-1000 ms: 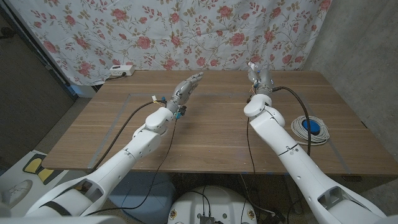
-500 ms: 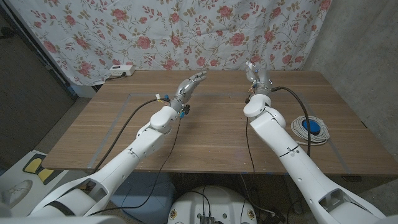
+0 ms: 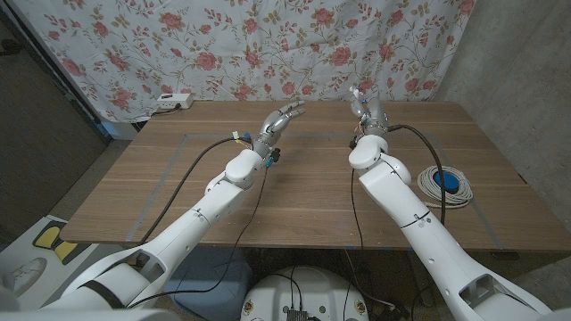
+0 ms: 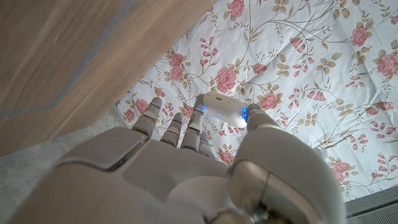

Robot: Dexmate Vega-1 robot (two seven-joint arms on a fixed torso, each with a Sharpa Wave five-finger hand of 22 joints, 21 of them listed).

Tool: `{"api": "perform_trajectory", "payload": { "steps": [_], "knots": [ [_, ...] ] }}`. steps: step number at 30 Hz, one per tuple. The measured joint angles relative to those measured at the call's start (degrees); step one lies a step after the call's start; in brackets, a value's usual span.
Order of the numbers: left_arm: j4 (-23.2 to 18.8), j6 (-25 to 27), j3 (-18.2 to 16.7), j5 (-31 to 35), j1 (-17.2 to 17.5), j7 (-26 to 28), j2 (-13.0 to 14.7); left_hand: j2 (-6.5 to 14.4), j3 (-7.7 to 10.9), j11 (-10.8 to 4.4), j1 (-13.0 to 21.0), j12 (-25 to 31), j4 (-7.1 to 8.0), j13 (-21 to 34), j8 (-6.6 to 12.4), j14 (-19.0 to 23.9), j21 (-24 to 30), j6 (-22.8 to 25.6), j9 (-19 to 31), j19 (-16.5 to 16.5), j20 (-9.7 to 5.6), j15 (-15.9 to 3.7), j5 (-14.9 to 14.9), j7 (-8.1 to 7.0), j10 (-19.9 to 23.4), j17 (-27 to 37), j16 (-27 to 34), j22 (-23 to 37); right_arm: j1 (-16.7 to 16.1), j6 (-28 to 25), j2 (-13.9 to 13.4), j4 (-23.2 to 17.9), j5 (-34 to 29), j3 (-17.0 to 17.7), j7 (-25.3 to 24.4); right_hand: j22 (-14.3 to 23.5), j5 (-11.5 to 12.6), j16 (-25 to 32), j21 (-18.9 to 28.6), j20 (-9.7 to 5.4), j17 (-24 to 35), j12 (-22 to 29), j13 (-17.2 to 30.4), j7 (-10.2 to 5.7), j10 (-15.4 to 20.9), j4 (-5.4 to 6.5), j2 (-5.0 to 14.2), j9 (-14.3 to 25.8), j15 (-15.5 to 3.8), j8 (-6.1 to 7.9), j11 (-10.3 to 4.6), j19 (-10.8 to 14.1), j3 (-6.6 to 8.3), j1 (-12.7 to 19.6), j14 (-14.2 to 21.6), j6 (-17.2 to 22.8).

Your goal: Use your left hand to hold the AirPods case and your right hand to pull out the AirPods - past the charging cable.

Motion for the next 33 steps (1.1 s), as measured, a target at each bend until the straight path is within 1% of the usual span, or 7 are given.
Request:
{"api": "perform_trajectory", "payload": {
  "steps": [3,8,17,20,22,24,33],
  "knots": [
    [1.0,-0.8,0.3,0.5,-0.6,-0.7,-0.5,-0.1,-0.39,-0.19,0.5,0.0,0.07,0.0,0.24,0.0,0.0,1.6,0.0,-0.1,0.09,0.00,0.0,-0.42,0.0,0.0,0.0,0.0,-0.1,0.4,-0.1,-0.3,0.3,0.0,0.3,0.0,0.0,0.0,0.0,0.45,0.0,0.0,0.2,0.00,0.0,-0.15,0.00,0.0,0.00,0.00,0.00,0.4,-0.15,0.0,0.0,0.0],
    [2.1,-1.9,0.6,1.3,-1.2,-1.2,-1.2,-0.3,-0.39,-0.49,1.2,0.0,0.08,-0.2,0.52,-0.6,0.0,2.2,0.0,-0.1,0.09,0.01,0.0,-0.98,-0.3,0.0,0.0,0.0,-0.1,0.8,-0.2,-0.6,0.6,-0.1,0.7,0.0,0.0,0.0,0.0,0.42,0.0,0.0,0.2,0.00,0.0,-0.15,-0.08,0.0,0.00,0.00,0.00,0.4,-0.15,0.1,0.0,0.0],
    [3.6,-3.7,1.1,4.1,-1.7,0.0,-2.6,-0.5,-1.04,-0.49,2.0,0.0,0.25,-0.2,0.68,-0.6,0.0,2.8,0.0,0.1,0.29,0.01,0.0,-1.02,-0.3,0.0,0.0,0.0,-0.1,1.0,-0.5,-1.1,1.3,-0.1,1.3,0.0,0.0,0.0,0.0,0.42,0.0,0.4,0.2,0.00,0.0,-0.16,-0.07,0.0,0.00,0.00,0.01,0.4,-0.15,0.1,0.0,0.0],
    [3.9,-4.0,1.2,4.7,-1.7,0.3,-3.0,-0.8,-1.11,-0.48,2.3,0.0,0.32,-0.2,0.68,-0.6,0.0,2.8,0.0,0.1,0.29,0.01,0.0,-1.02,-0.3,0.0,0.0,0.0,-0.1,1.0,-0.6,-1.3,1.4,-0.1,1.5,0.0,0.0,0.0,0.0,0.42,0.0,0.4,0.2,0.31,0.0,-0.32,-0.05,0.0,0.00,0.00,0.01,0.4,-0.32,0.0,0.0,0.3],
    [3.9,-4.0,1.3,4.9,-1.7,0.4,-3.1,-0.8,-1.11,-0.48,2.3,0.0,0.32,-0.2,0.68,-0.6,0.0,3.0,0.0,0.1,0.28,0.01,0.3,-0.81,-0.3,0.0,0.0,0.0,-0.1,1.0,-0.6,-1.4,1.5,-0.1,1.6,0.0,0.0,0.0,0.0,0.42,0.0,0.4,0.2,0.31,0.0,-0.47,-0.02,0.0,0.00,0.00,0.01,0.4,-0.47,0.0,0.0,0.3],
    [4.0,-4.1,1.3,5.0,-1.8,0.4,-3.3,-0.8,-1.52,-0.48,2.3,0.0,0.25,-0.2,0.68,-0.6,0.0,3.4,0.0,0.1,0.28,0.01,0.3,-0.97,-0.3,0.0,0.0,0.0,-0.1,1.0,-0.7,-1.5,1.6,-0.1,1.7,0.0,0.0,0.0,0.0,0.42,0.0,0.4,0.5,0.31,0.0,-0.47,0.04,0.0,0.00,0.00,0.01,0.4,-0.47,-0.1,0.0,0.3],
    [5.2,-5.0,1.6,6.2,-2.4,0.2,-4.0,-1.1,-1.83,-0.48,3.0,0.0,0.57,-0.2,0.68,-0.4,0.0,3.4,0.0,0.1,0.28,-0.22,0.3,-1.01,-0.3,0.0,0.0,0.0,-0.1,1.0,-0.7,-1.8,2.0,-0.1,1.9,0.0,0.0,0.0,0.0,0.42,0.0,0.9,0.5,0.31,0.0,-0.47,0.10,0.0,0.00,0.00,0.03,0.4,-0.47,-0.1,0.0,0.3]
  ]
}}
